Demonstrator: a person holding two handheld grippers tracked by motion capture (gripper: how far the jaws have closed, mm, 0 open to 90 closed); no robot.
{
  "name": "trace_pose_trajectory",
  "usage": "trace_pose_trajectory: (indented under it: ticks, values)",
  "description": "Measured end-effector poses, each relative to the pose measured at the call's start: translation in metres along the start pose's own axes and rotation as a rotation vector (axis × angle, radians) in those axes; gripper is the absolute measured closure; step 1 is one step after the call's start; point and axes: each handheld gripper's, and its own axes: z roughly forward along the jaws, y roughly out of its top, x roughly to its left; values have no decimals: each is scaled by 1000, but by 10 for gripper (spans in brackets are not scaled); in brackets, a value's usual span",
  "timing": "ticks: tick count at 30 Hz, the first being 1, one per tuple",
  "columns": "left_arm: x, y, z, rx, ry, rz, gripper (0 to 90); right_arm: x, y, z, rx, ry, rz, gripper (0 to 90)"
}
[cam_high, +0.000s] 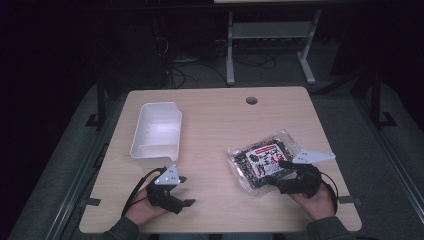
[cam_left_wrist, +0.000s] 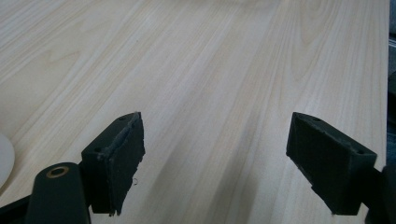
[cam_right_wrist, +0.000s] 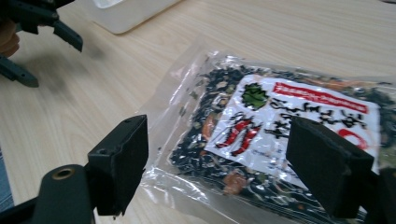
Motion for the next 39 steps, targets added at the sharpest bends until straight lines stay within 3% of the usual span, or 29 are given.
trace_pose_trajectory:
  ticks: [8,9,20,26,27,32,39]
  values:
    - [1,0,-1,-4,1,-5,187,-17,9,-17,-13,-65,43,200]
    - [1,0,-1,-6,2,-4,187,-26,11,-22,-14,-88,68,201]
    - [1,1,-1,-8,2,-2,187,-69,14,-37,24,-201,169,216]
    - [1,1,-1,-7,2,-2,187,-92,2,-42,60,-256,247,225]
    - [1,1,-1,-8,2,-3,187,-99,-6,-44,70,-267,281,239]
    - [1,1,-1,-6,0,-3,187,-111,-25,-48,96,-290,348,256]
    - [0,1,-1,-7,-1,0,186,-116,-45,-47,127,-272,402,351]
